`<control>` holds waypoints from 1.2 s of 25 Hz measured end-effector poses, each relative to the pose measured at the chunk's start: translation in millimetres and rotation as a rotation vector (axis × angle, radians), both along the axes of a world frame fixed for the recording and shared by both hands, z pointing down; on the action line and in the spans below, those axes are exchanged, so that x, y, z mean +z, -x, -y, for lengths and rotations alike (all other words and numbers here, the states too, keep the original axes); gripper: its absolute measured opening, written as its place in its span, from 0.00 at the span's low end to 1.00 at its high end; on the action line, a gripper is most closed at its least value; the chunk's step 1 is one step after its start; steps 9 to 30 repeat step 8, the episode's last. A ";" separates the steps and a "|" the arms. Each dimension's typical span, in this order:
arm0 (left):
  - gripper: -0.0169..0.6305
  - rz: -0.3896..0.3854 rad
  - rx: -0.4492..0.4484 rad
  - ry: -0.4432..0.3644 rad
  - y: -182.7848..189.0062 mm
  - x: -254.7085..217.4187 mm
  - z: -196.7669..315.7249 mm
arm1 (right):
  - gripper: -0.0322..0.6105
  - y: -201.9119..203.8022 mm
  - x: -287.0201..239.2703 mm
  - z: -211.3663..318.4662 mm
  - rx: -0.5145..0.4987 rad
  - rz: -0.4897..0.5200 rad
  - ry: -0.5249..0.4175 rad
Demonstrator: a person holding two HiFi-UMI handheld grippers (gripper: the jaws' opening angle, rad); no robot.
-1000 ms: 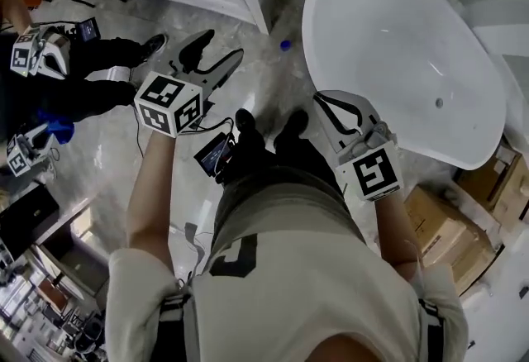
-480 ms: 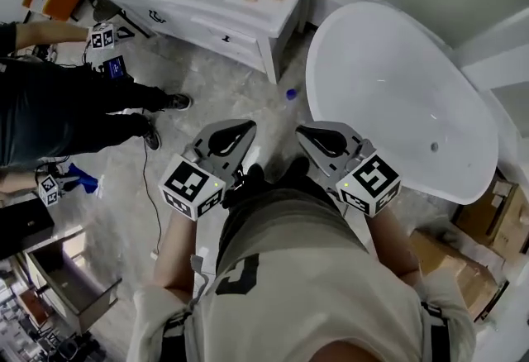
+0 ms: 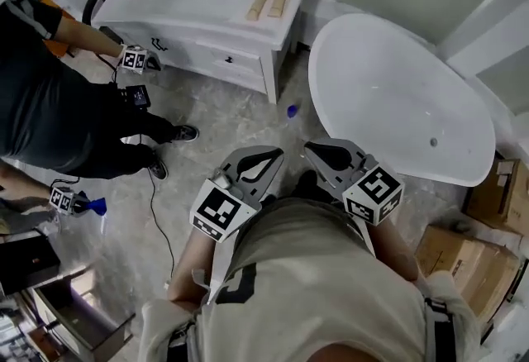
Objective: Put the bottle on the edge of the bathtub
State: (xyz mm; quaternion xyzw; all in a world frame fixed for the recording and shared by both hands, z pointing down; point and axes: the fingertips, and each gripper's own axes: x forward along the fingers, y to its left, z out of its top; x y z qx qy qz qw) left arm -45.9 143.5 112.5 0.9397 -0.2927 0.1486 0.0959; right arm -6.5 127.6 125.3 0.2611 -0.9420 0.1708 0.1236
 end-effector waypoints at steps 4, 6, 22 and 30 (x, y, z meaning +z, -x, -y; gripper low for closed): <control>0.12 -0.022 0.001 -0.021 30.0 -9.6 -35.7 | 0.09 25.3 -4.5 -38.1 -0.001 0.004 -0.005; 0.12 -0.055 -0.016 -0.005 50.5 -13.7 -49.0 | 0.09 40.9 -6.6 -54.3 -0.013 0.005 -0.006; 0.12 -0.092 -0.035 0.021 71.8 -15.5 -63.0 | 0.09 57.0 -8.1 -70.9 -0.024 0.007 -0.003; 0.12 -0.092 -0.035 0.021 71.8 -15.5 -63.0 | 0.09 57.0 -8.1 -70.9 -0.024 0.007 -0.003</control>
